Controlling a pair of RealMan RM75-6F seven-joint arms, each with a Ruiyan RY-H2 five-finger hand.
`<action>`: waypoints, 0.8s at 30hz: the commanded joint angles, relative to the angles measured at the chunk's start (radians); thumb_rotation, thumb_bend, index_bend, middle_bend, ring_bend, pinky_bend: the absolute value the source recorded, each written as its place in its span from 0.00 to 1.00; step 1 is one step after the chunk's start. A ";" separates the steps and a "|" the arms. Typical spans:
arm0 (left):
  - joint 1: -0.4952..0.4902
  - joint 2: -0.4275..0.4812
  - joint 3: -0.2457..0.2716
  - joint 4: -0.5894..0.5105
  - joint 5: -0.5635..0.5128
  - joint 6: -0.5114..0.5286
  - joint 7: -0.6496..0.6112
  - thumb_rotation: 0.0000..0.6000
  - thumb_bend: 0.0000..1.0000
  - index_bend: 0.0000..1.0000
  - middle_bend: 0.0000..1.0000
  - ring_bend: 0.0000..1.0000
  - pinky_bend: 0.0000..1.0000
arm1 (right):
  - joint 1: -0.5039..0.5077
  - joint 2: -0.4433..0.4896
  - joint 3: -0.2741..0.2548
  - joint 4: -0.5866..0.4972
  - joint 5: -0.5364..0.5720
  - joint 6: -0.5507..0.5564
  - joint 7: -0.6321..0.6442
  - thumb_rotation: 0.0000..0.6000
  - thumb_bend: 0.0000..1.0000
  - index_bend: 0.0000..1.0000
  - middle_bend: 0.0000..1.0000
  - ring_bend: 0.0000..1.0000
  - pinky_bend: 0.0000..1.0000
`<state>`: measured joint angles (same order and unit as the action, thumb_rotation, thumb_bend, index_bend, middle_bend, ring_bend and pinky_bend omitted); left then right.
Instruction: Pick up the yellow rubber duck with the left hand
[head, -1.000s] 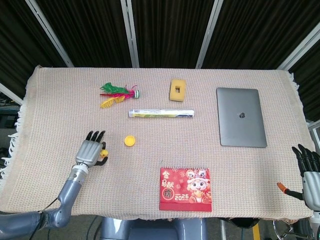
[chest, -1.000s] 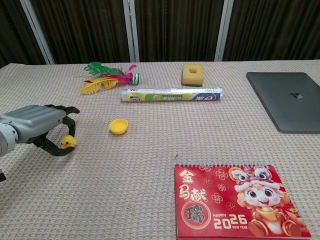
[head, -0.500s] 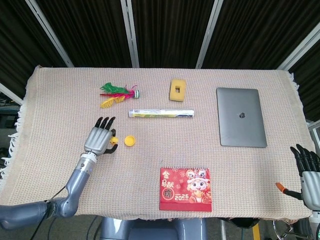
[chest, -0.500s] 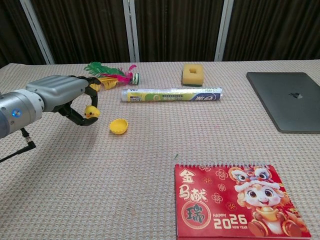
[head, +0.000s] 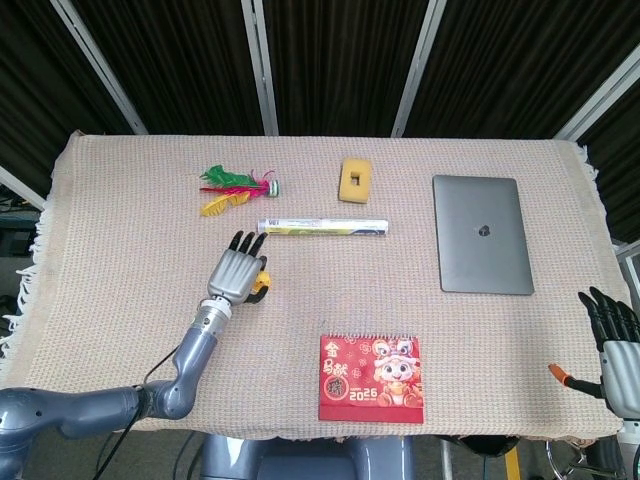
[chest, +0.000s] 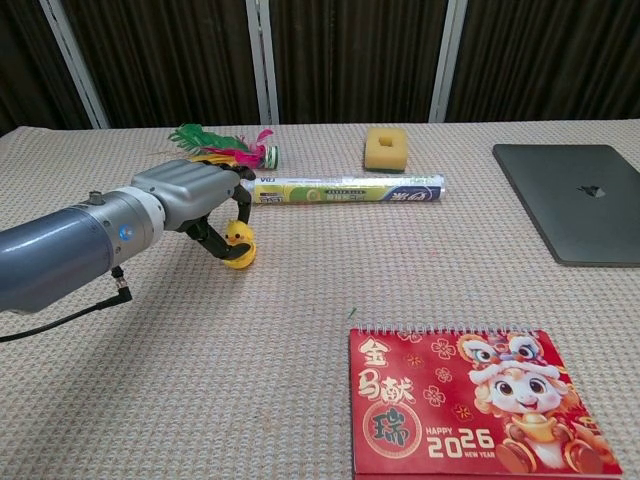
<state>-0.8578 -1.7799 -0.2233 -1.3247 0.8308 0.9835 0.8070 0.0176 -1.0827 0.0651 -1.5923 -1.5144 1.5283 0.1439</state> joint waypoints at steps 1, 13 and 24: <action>-0.005 -0.005 0.007 0.004 -0.001 0.004 0.007 0.79 0.46 0.46 0.00 0.00 0.00 | 0.000 -0.001 0.002 0.000 -0.002 0.004 0.002 1.00 0.00 0.04 0.00 0.00 0.00; -0.015 0.014 0.024 0.002 -0.013 0.008 0.018 0.79 0.42 0.28 0.00 0.00 0.00 | -0.001 -0.004 0.002 0.003 -0.007 0.013 -0.004 1.00 0.00 0.04 0.00 0.00 0.00; -0.011 0.042 0.025 -0.031 -0.012 0.032 0.000 0.78 0.40 0.14 0.00 0.00 0.00 | -0.003 -0.004 -0.001 0.006 -0.010 0.016 -0.002 1.00 0.00 0.04 0.00 0.00 0.00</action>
<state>-0.8730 -1.7446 -0.1943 -1.3466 0.8158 1.0071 0.8151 0.0150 -1.0863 0.0645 -1.5858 -1.5244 1.5440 0.1416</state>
